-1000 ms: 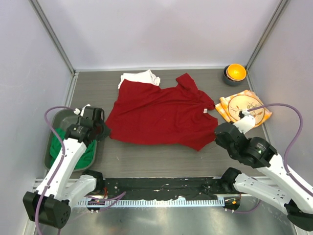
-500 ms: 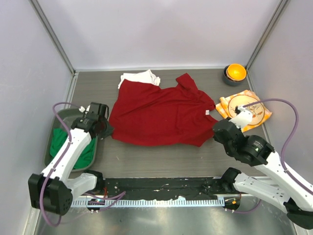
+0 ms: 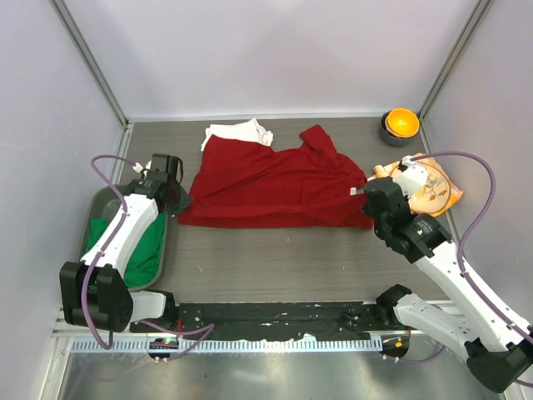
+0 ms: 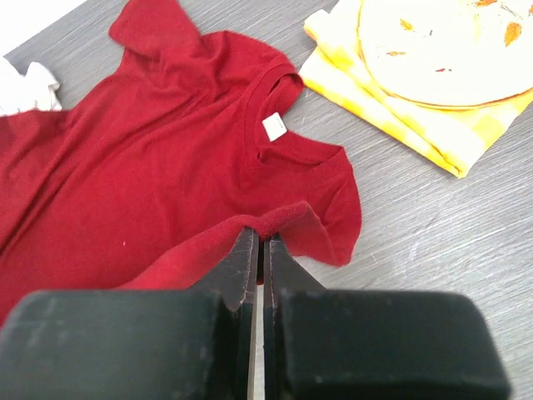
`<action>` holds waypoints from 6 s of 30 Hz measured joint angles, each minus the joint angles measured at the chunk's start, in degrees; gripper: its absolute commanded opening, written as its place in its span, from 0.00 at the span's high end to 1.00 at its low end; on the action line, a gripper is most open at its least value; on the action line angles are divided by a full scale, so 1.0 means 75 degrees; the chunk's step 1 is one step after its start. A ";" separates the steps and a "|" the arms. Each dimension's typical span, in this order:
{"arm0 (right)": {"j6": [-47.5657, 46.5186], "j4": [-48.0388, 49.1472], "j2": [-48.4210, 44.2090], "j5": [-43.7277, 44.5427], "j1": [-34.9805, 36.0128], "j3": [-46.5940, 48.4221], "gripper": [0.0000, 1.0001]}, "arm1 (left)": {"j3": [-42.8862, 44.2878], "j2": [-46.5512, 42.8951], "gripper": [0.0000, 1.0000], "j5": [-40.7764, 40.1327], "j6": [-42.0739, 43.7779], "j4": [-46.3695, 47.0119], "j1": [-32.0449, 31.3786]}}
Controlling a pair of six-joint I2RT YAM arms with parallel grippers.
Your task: Fold and stack the t-shirts
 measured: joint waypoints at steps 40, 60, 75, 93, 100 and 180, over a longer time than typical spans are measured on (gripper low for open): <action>-0.1244 0.3284 0.6242 -0.4234 -0.3197 0.2407 0.36 | 0.1804 0.3981 0.00 -0.0029 -0.0076 0.0624 0.0356; -0.1390 0.3459 0.3523 -0.3614 -0.2465 0.0953 0.00 | 0.0061 0.0560 0.00 -0.0525 -0.0557 0.0580 -0.1145; -0.1571 0.4299 0.3975 -0.4561 -0.2524 -0.0650 0.00 | -0.0408 0.1935 0.00 0.0286 -0.0595 0.3063 -0.1440; -0.1093 0.5694 0.4255 -0.5429 -0.2486 -0.2474 0.01 | -0.2355 0.1480 0.00 -0.0020 -0.0877 0.4908 -0.1588; -0.0965 0.5109 0.3940 -0.4759 -0.2171 -0.2579 0.01 | -0.3153 0.0629 0.00 -0.0478 -0.1259 0.4992 -0.2124; -0.0015 0.6318 0.5190 -0.4482 -0.1341 -0.1411 0.99 | -0.1504 -0.1393 0.00 -0.3057 -0.3042 -0.0157 -0.4899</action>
